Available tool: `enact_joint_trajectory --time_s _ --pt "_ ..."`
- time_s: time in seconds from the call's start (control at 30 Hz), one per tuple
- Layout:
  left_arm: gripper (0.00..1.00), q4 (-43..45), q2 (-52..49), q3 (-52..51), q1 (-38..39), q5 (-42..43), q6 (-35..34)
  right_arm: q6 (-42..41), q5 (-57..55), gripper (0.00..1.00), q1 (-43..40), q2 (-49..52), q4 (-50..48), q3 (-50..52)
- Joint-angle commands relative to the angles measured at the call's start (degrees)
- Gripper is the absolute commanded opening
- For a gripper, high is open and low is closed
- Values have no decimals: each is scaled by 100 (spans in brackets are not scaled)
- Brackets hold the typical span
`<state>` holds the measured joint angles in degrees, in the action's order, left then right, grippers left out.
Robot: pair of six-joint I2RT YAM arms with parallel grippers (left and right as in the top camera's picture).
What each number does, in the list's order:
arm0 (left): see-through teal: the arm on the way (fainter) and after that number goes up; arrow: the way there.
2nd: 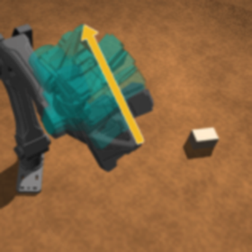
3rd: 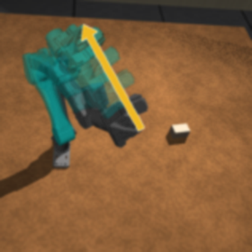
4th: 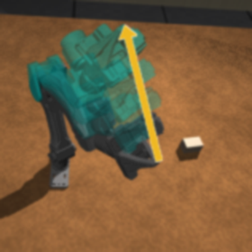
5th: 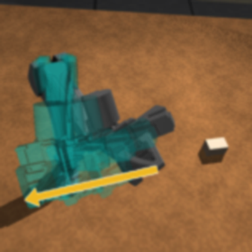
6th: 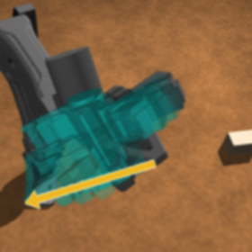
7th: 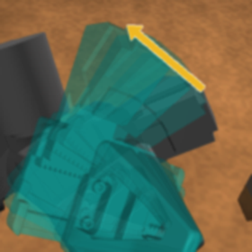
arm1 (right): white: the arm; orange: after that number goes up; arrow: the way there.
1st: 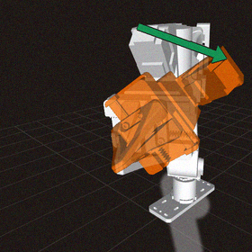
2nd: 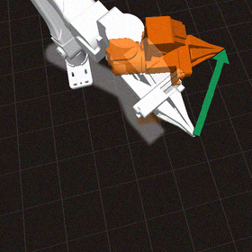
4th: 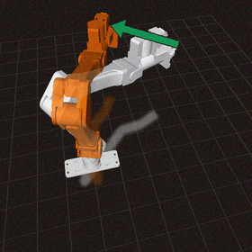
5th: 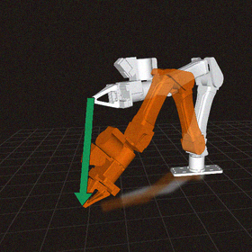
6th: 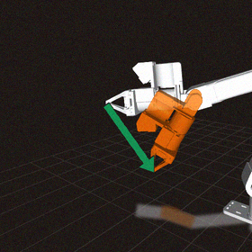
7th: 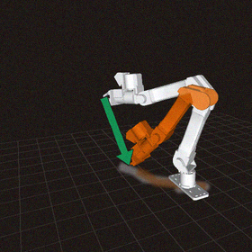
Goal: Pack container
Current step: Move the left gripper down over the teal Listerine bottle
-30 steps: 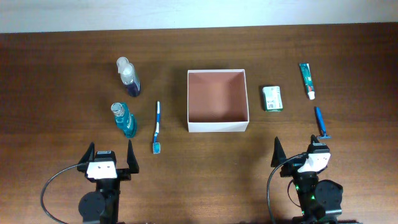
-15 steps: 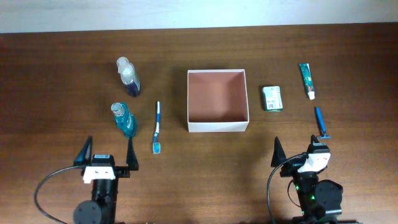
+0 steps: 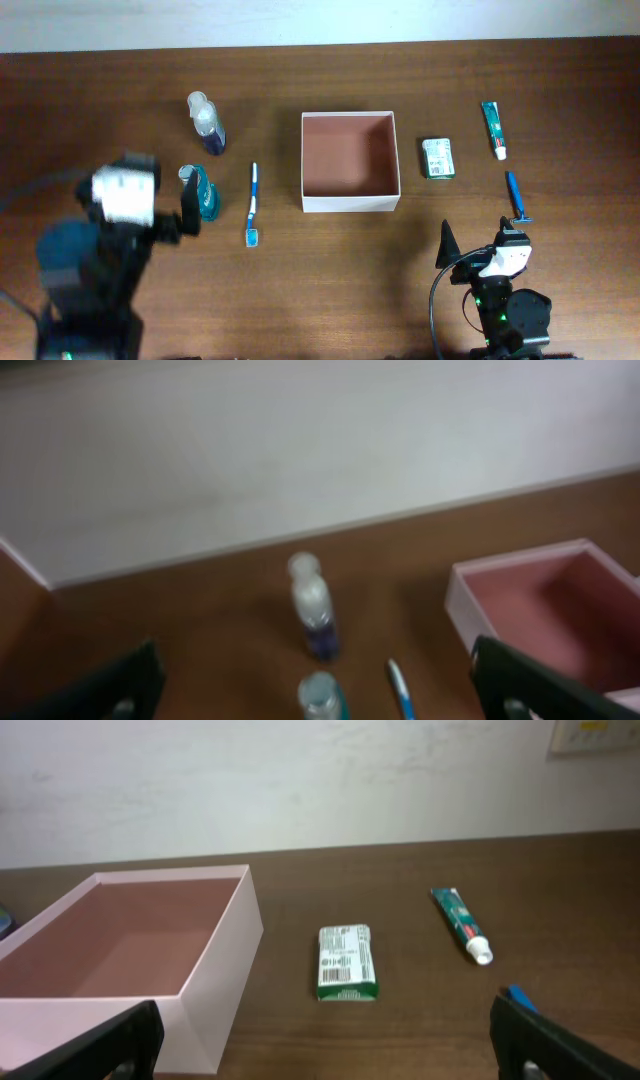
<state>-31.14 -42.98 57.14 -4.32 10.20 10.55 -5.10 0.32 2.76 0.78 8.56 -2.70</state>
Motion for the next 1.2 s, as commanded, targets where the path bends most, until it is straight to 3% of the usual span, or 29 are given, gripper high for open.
enact_joint_trajectory --time_s 0.0,0.17,0.33,0.47,0.83,1.17 --pt "99 -411 -855 938 -35 463 90 39 55 99 -26 -57 -4 50" --pt "99 -1207 -1943 1899 -35 181 -85 39 55 99 -26 -59 -4 50" --pt "99 -2704 -3469 3051 -35 -15 -79 39 52 99 -26 -59 -2 50" --pt "99 -3027 -4358 3348 -35 195 -81 37 52 99 -26 -59 -4 50" --pt "99 -3410 -5316 3344 -35 247 -81 37 52 99 -26 -59 -4 50" --pt "99 -4087 -5497 3342 -35 179 -262 39 55 99 -26 -57 -4 50"
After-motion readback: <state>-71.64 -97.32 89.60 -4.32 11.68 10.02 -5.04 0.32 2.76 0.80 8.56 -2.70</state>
